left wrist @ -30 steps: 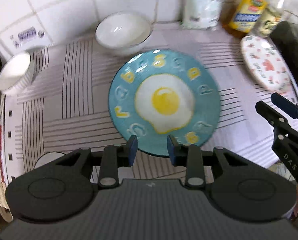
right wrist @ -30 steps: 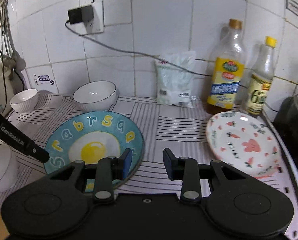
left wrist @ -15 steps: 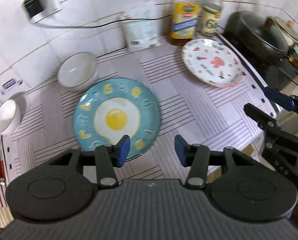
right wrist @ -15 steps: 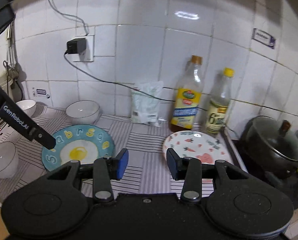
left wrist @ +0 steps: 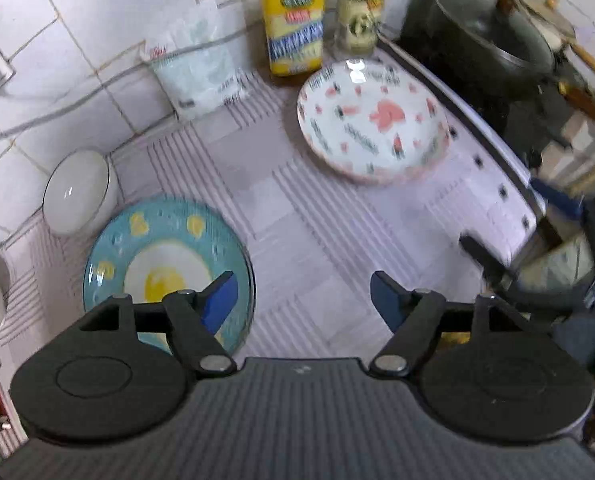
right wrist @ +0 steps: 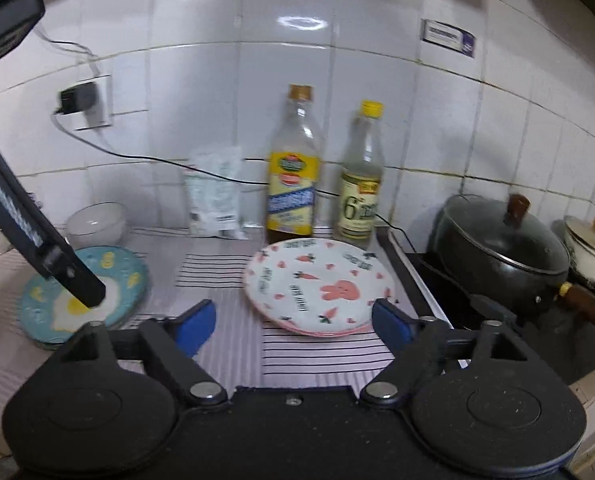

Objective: Organize plates and bowls
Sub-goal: 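Move both grippers to the pink bunny plate and grasp its rim, then lift the pink bunny plate and carry it toward the plate stack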

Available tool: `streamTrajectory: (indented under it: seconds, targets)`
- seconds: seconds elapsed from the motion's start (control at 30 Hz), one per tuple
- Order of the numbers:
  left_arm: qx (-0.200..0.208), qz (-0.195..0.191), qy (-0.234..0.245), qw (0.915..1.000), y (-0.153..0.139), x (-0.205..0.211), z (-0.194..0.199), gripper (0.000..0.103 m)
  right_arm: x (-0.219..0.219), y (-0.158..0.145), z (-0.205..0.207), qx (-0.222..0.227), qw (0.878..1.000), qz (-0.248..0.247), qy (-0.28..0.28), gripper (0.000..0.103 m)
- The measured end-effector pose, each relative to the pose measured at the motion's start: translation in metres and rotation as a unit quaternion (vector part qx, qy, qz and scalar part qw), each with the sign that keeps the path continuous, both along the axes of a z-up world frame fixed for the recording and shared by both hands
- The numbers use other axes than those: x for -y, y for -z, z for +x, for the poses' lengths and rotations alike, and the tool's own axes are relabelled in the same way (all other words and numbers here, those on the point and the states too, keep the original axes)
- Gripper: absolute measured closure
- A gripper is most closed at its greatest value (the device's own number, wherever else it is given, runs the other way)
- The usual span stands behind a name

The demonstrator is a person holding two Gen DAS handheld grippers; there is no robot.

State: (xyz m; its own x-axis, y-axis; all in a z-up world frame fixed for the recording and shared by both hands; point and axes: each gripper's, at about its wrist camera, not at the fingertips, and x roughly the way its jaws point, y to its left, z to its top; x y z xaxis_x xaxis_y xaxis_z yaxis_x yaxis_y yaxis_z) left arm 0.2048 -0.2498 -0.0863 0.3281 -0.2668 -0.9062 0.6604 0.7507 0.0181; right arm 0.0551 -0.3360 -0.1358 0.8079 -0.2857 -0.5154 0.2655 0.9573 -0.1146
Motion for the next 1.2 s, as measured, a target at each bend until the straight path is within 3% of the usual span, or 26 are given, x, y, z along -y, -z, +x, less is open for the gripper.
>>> streamTrajectory:
  seconds: [0.2,0.43,0.67,0.8,0.93,1.03,1.1,1.13,1.2]
  targets:
    - [0.037,-0.014,0.016,0.9991,-0.001,0.031,0.048,0.026,0.036,0.045,0.027,0.021,0.998,0.044,0.047,0.014]
    - [0.063,-0.029,0.031,0.9971,0.038,0.059,0.08,0.025,0.074,0.086,0.06,0.026,0.987,0.132,0.093,0.015]
    - [0.038,-0.023,0.014,0.9989,0.094,0.075,0.108,0.025,0.094,0.101,0.086,0.023,0.977,0.165,0.132,0.017]
    - [-0.001,-0.055,-0.01,0.9984,0.106,0.072,0.126,0.025,0.095,0.097,0.094,0.021,0.979,0.145,0.139,0.017]
    - [0.014,-0.073,-0.009,0.9972,0.112,0.077,0.134,0.027,0.101,0.099,0.104,0.014,0.98,0.141,0.14,0.017]
    - [0.011,-0.084,-0.017,0.9963,0.115,0.076,0.144,0.029,0.106,0.104,0.114,0.008,0.98,0.137,0.145,0.023]
    - [0.004,-0.095,-0.024,0.9952,0.118,0.072,0.151,0.03,0.108,0.106,0.119,-0.003,0.979,0.136,0.152,0.038]
    - [0.002,-0.096,-0.024,0.9951,0.12,0.07,0.153,0.035,0.108,0.107,0.12,-0.012,0.979,0.131,0.158,0.047]
    - [-0.005,-0.109,-0.014,0.9939,0.123,0.068,0.156,0.045,0.11,0.107,0.12,-0.019,0.979,0.129,0.155,0.052]
